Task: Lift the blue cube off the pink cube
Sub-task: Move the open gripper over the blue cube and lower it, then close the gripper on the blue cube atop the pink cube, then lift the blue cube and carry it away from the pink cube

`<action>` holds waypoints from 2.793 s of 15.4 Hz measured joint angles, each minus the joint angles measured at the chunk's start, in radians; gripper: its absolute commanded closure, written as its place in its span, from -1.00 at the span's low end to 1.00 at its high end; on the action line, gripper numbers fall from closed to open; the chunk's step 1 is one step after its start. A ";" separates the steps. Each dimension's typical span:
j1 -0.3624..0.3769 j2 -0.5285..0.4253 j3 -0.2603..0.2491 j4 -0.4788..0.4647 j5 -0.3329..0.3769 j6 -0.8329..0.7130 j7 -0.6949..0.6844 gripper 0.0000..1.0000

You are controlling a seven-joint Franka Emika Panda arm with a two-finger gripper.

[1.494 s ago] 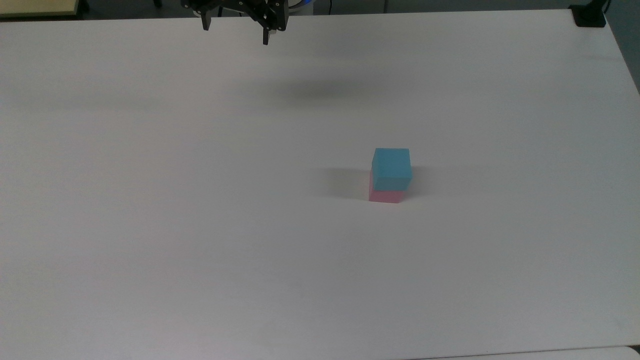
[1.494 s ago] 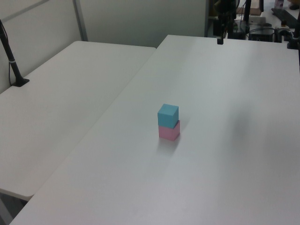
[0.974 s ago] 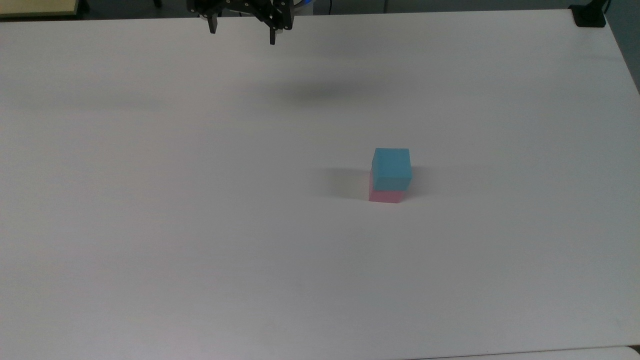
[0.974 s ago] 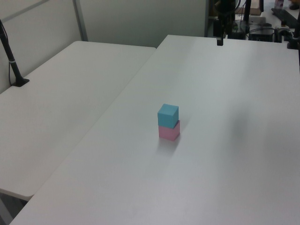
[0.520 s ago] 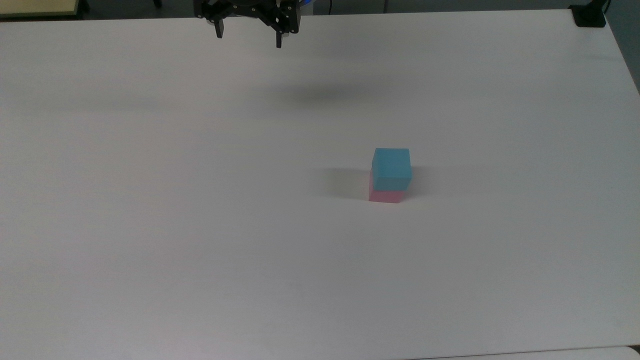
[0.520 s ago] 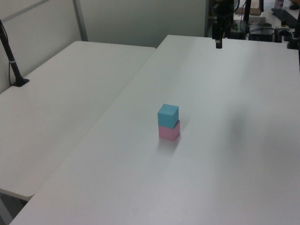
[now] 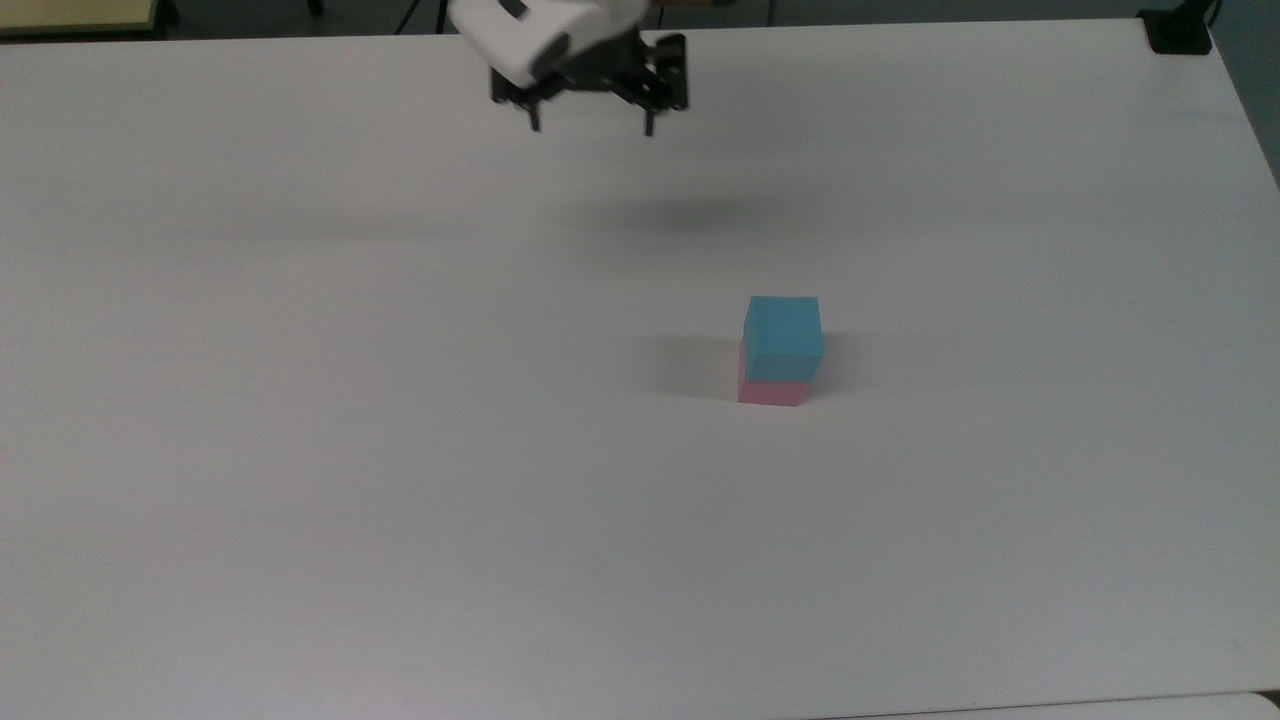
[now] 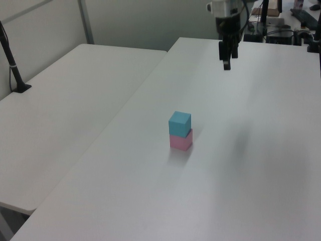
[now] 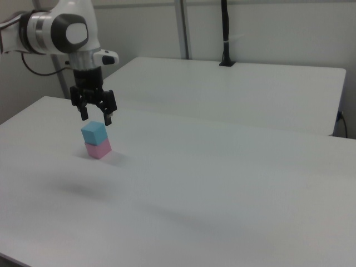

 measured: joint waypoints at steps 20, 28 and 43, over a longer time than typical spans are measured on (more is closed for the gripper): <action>0.203 0.350 0.000 0.151 0.018 0.428 0.152 -0.32; 0.204 0.351 -0.009 0.175 -0.005 0.429 0.136 0.31; -0.020 0.347 -0.238 0.019 -0.003 0.419 -0.406 -0.07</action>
